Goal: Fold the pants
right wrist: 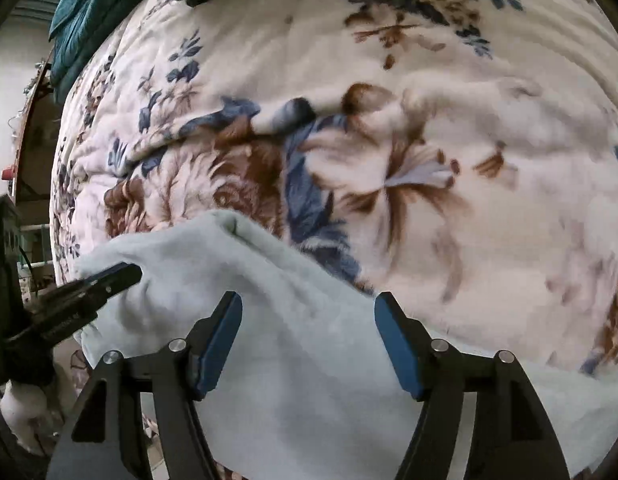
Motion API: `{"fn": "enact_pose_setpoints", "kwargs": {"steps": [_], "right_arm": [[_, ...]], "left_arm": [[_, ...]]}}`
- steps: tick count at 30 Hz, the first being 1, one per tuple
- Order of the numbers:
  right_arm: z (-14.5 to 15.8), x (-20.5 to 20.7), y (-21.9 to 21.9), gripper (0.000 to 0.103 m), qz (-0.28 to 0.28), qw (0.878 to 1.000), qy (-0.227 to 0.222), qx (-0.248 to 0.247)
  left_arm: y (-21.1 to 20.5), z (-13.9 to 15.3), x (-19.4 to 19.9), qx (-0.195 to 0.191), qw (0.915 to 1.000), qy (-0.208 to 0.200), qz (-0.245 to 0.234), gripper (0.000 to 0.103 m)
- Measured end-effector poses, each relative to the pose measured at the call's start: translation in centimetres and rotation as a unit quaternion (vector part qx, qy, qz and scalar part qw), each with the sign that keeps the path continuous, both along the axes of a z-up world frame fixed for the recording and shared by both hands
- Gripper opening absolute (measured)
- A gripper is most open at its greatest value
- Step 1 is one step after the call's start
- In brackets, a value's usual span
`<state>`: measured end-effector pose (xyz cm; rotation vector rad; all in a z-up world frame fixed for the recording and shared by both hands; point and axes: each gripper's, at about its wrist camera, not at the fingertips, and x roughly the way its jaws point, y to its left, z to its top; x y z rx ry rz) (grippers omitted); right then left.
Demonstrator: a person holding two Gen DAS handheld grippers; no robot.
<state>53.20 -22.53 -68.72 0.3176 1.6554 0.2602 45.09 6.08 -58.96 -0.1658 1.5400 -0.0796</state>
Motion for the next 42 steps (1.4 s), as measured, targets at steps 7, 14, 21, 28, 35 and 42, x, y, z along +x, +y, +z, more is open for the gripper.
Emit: {"fn": "enact_pose_setpoints", "kwargs": {"steps": [7, 14, 21, 28, 35, 42], "right_arm": [[-1.5, -1.2, -3.5, 0.074, -0.097, 0.994, 0.024, -0.046], [6.1, -11.8, -3.0, 0.083, -0.198, 0.98, 0.004, 0.027], [1.0, -23.0, 2.6, 0.075, -0.316, 0.929, 0.145, 0.127], [-2.0, -25.0, 4.6, 0.054, -0.378, 0.904, 0.148, 0.134], [-0.9, -26.0, 4.6, 0.009, -0.374, 0.911, 0.141, 0.104], [0.6, -27.2, 5.9, 0.008, -0.341, 0.924, 0.148, 0.087]], "left_arm": [[3.6, 0.9, -2.1, 0.008, 0.9994, -0.031, -0.014, 0.075], [12.4, 6.2, -8.3, -0.015, 0.9953, -0.046, 0.083, 0.08], [19.3, 2.1, -11.7, -0.066, 0.977, 0.041, 0.199, 0.079], [18.8, -0.6, -11.7, -0.069, 0.9756, 0.044, 0.204, 0.036], [18.4, 1.5, -13.7, -0.043, 0.9803, 0.019, 0.192, 0.024], [19.4, 1.0, -13.8, -0.032, 0.9811, 0.028, 0.189, 0.024]]}}
